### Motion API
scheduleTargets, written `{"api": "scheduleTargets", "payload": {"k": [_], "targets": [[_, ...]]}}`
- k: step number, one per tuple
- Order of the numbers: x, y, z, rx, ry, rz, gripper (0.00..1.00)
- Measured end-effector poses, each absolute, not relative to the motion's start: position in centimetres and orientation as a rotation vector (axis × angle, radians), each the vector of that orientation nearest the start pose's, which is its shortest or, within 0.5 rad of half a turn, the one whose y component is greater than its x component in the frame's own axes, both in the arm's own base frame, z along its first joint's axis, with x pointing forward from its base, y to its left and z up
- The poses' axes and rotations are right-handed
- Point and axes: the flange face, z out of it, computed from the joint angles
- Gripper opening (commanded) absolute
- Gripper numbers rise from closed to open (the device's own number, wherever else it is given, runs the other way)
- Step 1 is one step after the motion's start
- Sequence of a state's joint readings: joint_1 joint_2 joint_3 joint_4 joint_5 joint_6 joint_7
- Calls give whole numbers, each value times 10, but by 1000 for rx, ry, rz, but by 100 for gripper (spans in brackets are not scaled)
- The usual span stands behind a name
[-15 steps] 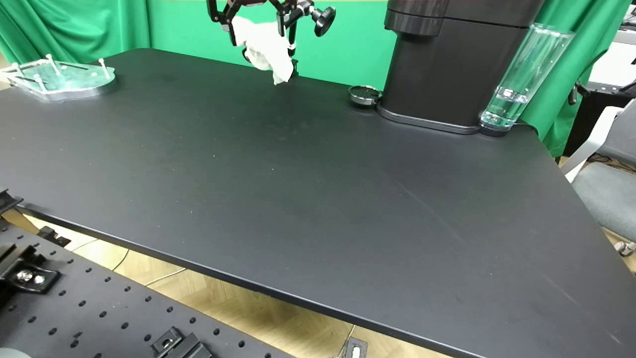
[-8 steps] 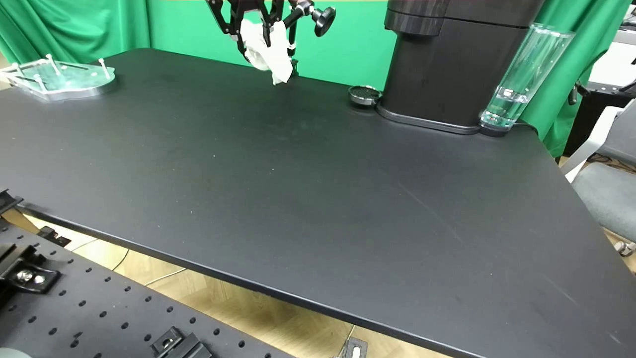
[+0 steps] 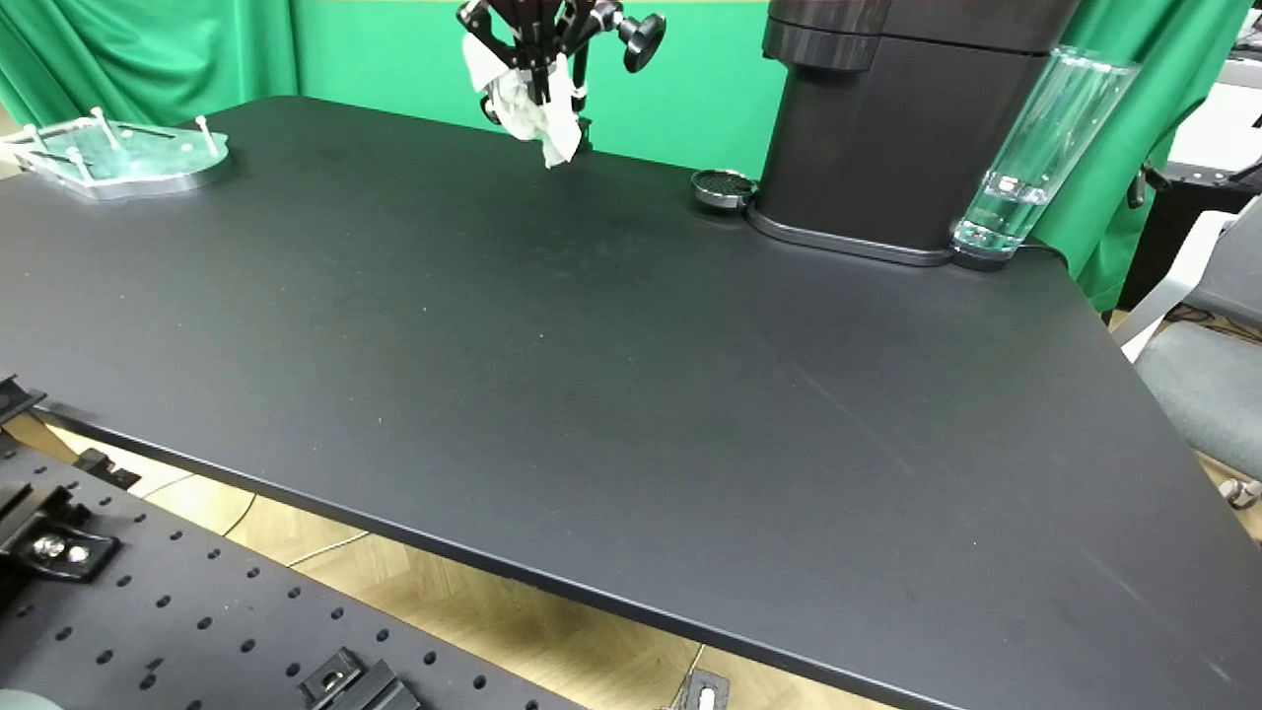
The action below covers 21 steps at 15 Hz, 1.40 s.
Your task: Unhang the cloth and put it on the table
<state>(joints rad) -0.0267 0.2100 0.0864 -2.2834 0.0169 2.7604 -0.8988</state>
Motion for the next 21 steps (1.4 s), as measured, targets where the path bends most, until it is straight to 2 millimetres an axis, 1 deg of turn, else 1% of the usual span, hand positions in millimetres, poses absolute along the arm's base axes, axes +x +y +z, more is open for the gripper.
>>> {"api": "scheduleTargets", "payload": {"k": [4,7,9,11,15,18,21], "targets": [[558,35,294,-2858,-1452,-429,0],[553,25,301,-2904,-1376,-405,0],[543,17,309,-2943,-1299,-371,0],[528,11,321,-2976,-1231,-350,0],[500,6,345,-3029,-1105,-332,0],[487,4,356,-3063,-1020,-339,0],[478,3,363,-3097,-932,-359,0]]}}
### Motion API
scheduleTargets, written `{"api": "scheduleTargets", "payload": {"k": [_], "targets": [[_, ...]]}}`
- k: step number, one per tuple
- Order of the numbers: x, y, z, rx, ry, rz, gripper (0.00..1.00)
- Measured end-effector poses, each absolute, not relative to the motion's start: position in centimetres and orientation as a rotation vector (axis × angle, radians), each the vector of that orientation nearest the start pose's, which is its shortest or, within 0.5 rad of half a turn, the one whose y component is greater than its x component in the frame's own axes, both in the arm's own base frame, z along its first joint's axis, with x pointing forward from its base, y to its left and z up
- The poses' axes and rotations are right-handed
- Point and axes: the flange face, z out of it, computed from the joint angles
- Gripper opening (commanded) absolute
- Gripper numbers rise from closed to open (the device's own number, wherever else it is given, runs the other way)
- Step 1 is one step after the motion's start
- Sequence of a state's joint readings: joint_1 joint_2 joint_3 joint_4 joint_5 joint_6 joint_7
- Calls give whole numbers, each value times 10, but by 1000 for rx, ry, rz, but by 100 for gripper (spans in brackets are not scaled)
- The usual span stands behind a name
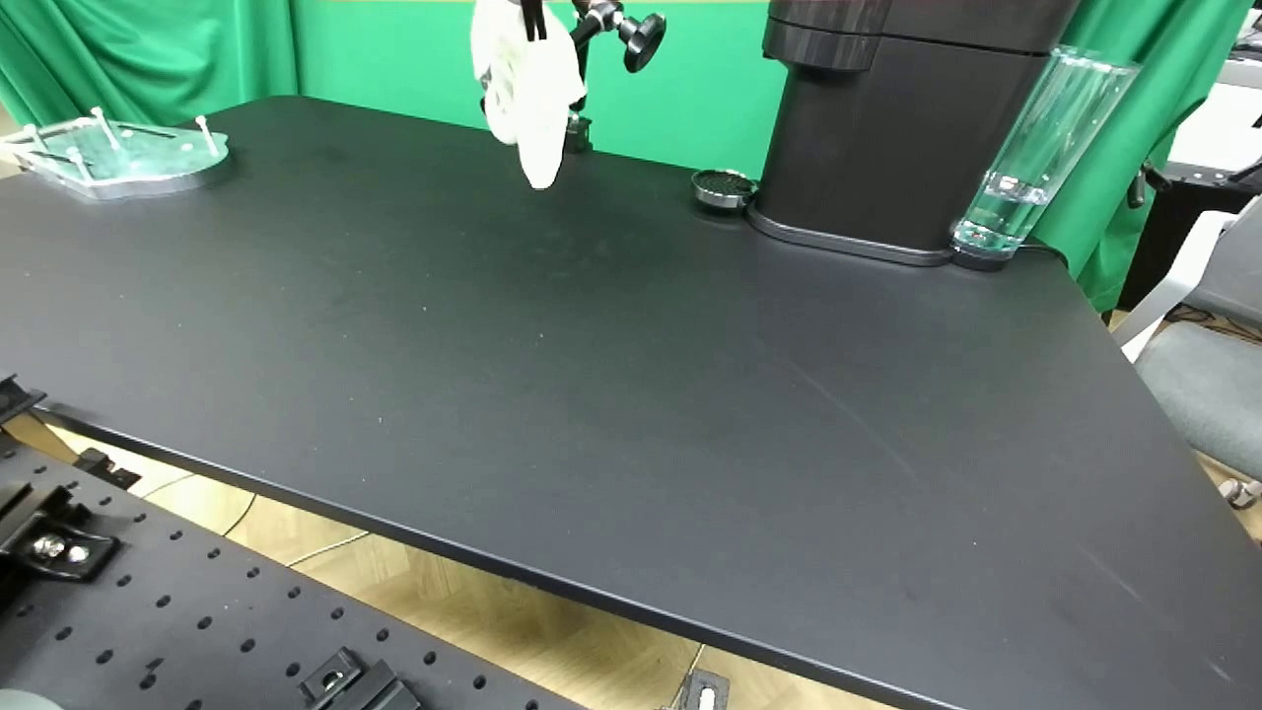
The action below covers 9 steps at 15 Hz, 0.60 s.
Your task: Unhang the cloth and put it on the table
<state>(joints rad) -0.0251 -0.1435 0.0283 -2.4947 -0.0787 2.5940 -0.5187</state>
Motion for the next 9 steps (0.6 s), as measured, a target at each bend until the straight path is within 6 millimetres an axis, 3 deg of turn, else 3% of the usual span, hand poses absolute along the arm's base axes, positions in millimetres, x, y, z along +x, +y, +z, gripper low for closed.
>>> {"api": "scheduleTargets", "payload": {"k": [5,9], "targets": [[470,-2,371,-3160,-752,-399,0],[458,-63,386,-3215,-514,-462,0]]}}
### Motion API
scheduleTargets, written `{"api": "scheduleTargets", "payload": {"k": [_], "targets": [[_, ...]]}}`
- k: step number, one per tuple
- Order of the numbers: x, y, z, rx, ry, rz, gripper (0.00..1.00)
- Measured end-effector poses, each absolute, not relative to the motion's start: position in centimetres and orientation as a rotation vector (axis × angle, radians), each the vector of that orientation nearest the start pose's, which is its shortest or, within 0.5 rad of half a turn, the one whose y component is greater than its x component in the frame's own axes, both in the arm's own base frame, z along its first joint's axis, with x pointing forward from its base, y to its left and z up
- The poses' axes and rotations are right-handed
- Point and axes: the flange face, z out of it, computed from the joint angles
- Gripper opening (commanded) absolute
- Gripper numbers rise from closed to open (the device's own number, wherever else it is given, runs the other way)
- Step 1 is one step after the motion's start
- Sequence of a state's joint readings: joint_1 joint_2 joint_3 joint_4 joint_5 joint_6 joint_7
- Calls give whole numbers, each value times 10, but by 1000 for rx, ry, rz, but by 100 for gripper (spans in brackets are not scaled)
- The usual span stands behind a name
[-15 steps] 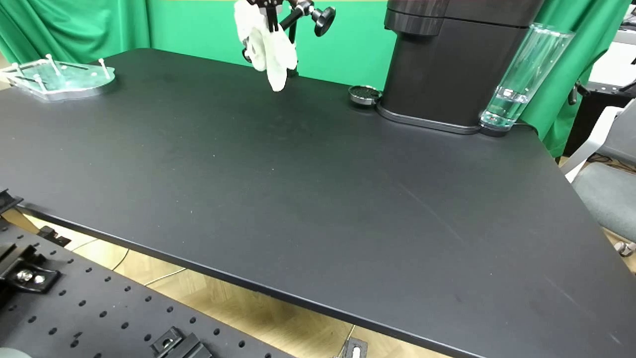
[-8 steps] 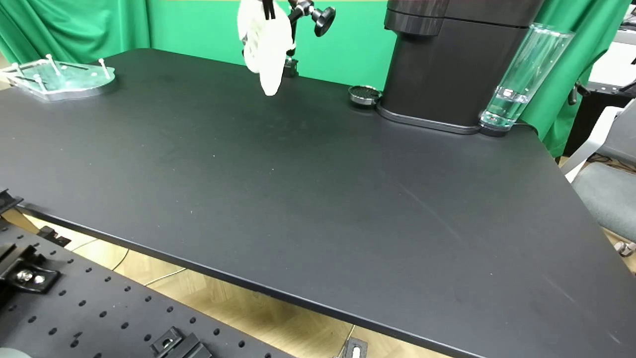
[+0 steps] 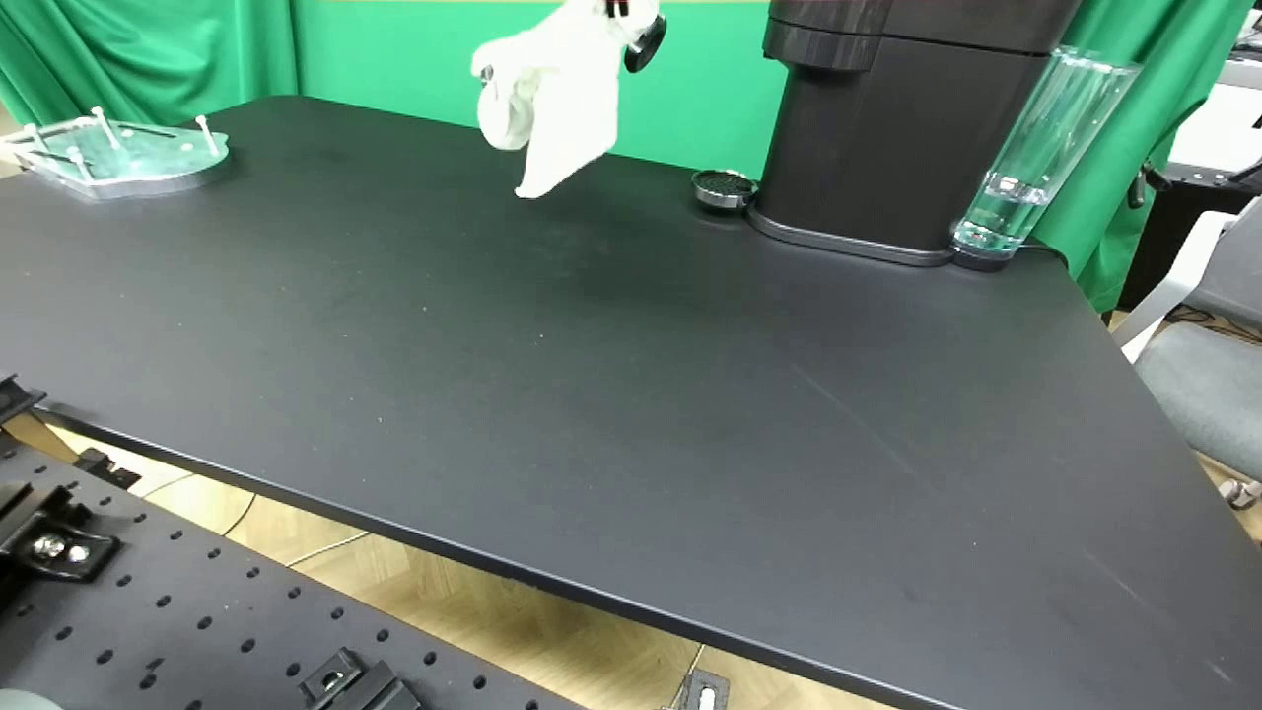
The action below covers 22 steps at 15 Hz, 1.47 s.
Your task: Unhang the cloth and put it on the table
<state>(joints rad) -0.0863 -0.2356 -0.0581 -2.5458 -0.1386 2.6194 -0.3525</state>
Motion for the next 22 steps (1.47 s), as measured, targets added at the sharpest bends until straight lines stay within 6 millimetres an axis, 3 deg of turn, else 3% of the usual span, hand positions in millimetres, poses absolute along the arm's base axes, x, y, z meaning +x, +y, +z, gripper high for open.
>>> {"api": "scheduleTargets", "payload": {"k": [4,10,15,22], "targets": [[455,-109,406,-3238,-241,-583,0],[455,-125,403,-3234,-28,-591,0],[463,-123,373,-3217,135,-499,0],[475,-104,312,-3152,221,-326,0]]}}
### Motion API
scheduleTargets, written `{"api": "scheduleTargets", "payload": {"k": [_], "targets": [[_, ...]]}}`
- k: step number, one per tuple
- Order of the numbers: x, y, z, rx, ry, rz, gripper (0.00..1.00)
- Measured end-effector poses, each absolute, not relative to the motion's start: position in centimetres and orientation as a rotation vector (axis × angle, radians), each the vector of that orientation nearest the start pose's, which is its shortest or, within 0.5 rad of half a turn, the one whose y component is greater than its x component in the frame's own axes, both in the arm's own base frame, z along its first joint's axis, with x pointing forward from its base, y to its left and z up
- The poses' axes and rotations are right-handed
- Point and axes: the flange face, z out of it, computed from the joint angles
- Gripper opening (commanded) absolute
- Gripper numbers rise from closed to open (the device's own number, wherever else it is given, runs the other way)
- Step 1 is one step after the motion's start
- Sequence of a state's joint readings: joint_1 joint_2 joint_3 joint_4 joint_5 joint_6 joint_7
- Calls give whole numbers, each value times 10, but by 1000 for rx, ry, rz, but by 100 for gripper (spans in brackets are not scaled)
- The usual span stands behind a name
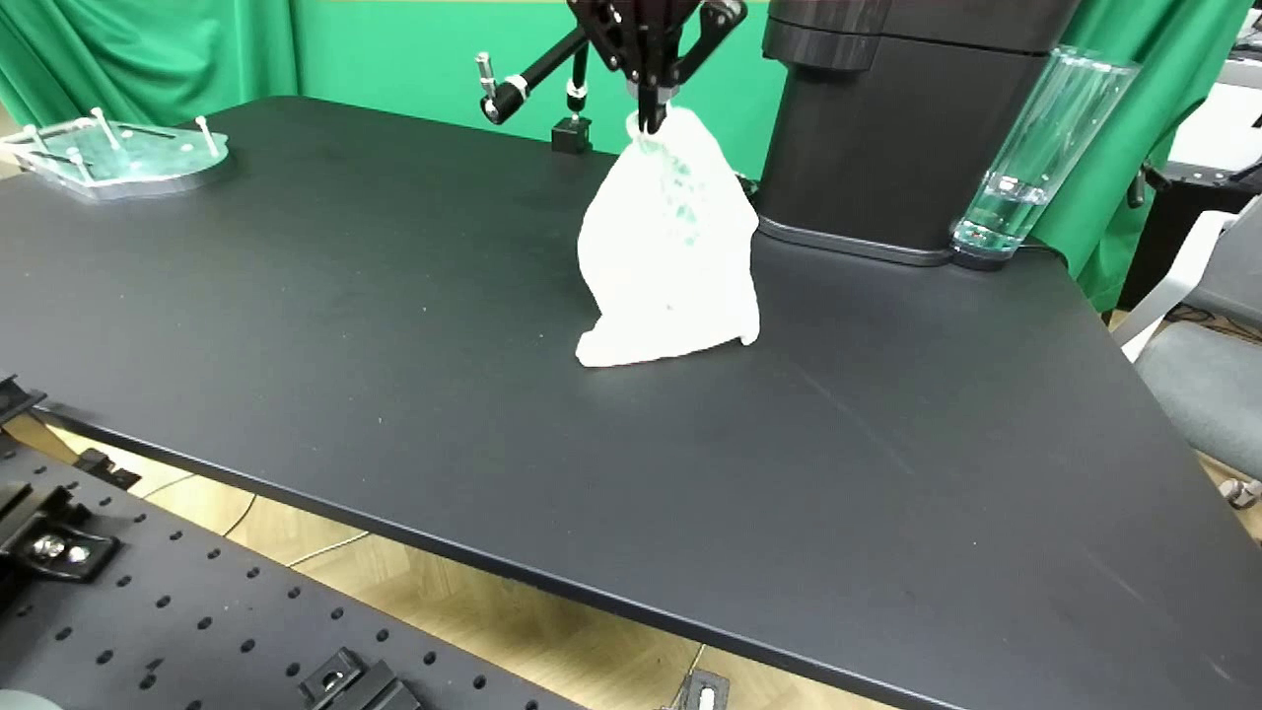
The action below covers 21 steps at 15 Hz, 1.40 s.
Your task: Unhang the cloth and put it on the table
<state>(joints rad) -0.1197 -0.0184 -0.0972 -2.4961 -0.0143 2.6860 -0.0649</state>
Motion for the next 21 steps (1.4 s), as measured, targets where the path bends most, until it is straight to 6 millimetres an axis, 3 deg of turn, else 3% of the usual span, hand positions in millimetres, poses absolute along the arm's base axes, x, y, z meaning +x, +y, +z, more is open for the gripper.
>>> {"api": "scheduleTargets", "payload": {"k": [3,4,5,9,15,17,21], "targets": [[476,-101,289,-3135,250,-287,0],[476,-101,283,-3133,257,-272,27],[475,-102,277,-3128,265,-254,27],[472,-102,261,-3118,282,-182,54],[459,-91,256,-3094,257,63,94],[453,-84,258,-3079,236,160,100],[446,-75,268,-3068,207,239,100]]}}
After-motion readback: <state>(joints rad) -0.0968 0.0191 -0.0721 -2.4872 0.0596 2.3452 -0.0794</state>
